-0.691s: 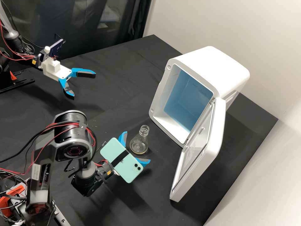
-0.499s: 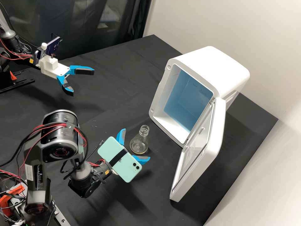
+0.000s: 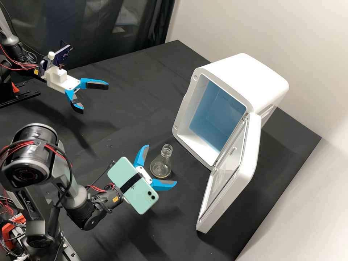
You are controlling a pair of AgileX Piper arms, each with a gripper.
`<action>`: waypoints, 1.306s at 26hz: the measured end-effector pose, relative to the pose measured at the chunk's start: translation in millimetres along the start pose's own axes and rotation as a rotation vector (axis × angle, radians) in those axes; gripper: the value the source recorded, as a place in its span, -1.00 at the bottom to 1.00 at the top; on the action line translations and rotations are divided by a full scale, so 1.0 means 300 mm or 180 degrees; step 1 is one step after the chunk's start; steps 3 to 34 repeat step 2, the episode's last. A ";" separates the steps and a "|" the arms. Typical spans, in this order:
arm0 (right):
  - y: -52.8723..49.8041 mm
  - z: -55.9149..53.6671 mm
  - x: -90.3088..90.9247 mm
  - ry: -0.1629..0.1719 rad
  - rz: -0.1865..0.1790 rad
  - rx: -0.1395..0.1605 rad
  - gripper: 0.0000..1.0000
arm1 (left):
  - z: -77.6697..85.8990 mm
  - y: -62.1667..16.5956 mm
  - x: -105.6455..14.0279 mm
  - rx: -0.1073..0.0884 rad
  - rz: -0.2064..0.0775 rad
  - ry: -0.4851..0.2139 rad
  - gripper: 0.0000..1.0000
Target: Take the flask out of the incubator
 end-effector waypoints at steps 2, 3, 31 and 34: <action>0.009 0.006 -0.006 -0.0026 0.0041 0.0142 1.00 | 0.000 0.000 0.000 0.0000 0.0000 0.0000 1.00; 0.009 0.006 -0.006 -0.0026 0.0041 0.0142 1.00 | 0.000 0.000 0.000 0.0000 0.0000 0.0000 1.00; 0.009 0.006 -0.006 -0.0026 0.0041 0.0142 1.00 | 0.000 0.000 0.000 0.0000 0.0000 0.0000 1.00; 0.009 0.006 -0.006 -0.0026 0.0041 0.0142 1.00 | 0.000 0.000 0.000 0.0000 0.0000 0.0000 1.00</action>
